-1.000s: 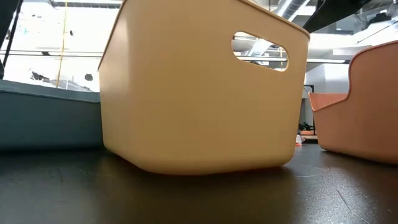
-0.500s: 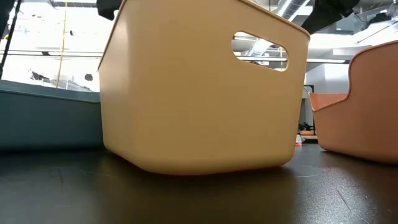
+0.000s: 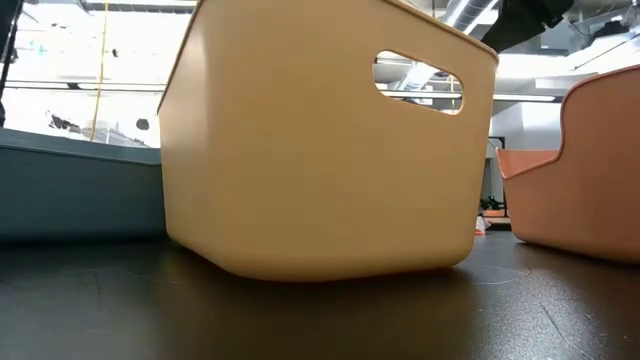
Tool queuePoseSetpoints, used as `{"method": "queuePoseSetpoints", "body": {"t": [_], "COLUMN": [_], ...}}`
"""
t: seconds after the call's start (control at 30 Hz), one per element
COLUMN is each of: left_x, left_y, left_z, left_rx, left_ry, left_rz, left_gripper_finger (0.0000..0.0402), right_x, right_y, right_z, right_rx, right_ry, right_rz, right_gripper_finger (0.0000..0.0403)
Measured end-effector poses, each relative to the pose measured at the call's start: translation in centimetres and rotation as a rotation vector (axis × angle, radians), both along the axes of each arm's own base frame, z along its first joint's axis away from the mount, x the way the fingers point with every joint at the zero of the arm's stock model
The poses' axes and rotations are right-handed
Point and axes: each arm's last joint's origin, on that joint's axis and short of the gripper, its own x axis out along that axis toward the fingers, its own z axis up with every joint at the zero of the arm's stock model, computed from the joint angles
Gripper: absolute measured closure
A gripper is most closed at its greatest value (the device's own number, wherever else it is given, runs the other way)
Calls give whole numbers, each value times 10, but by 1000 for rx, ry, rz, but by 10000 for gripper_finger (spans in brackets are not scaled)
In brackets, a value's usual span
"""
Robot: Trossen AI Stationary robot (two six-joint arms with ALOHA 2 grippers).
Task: Sort candy
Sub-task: Put the orange chocolate into the orange bin
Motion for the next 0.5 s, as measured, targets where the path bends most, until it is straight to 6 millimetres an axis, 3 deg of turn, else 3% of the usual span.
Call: {"method": "queuePoseSetpoints", "body": {"t": [0.1,0.27,0.4,0.5], "left_x": [5,-5,-20,-30], "left_y": [46,138,208,241], "left_z": [3,34,27,22], "left_rx": [-32,-245,-415,-539], "left_ry": [-61,-319,-444,-519], "left_rz": [137,322,434,459], "left_gripper_finger": [154,158,158,158], "right_x": [4,5,5,5], "right_y": [0,0,0,0], "right_z": [-1,-2,-2,-2], "right_rx": [-11,-25,-27,-30], "right_ry": [2,20,22,25], "right_rz": [8,9,11,13], "right_gripper_finger": [97,97,97,97]}}
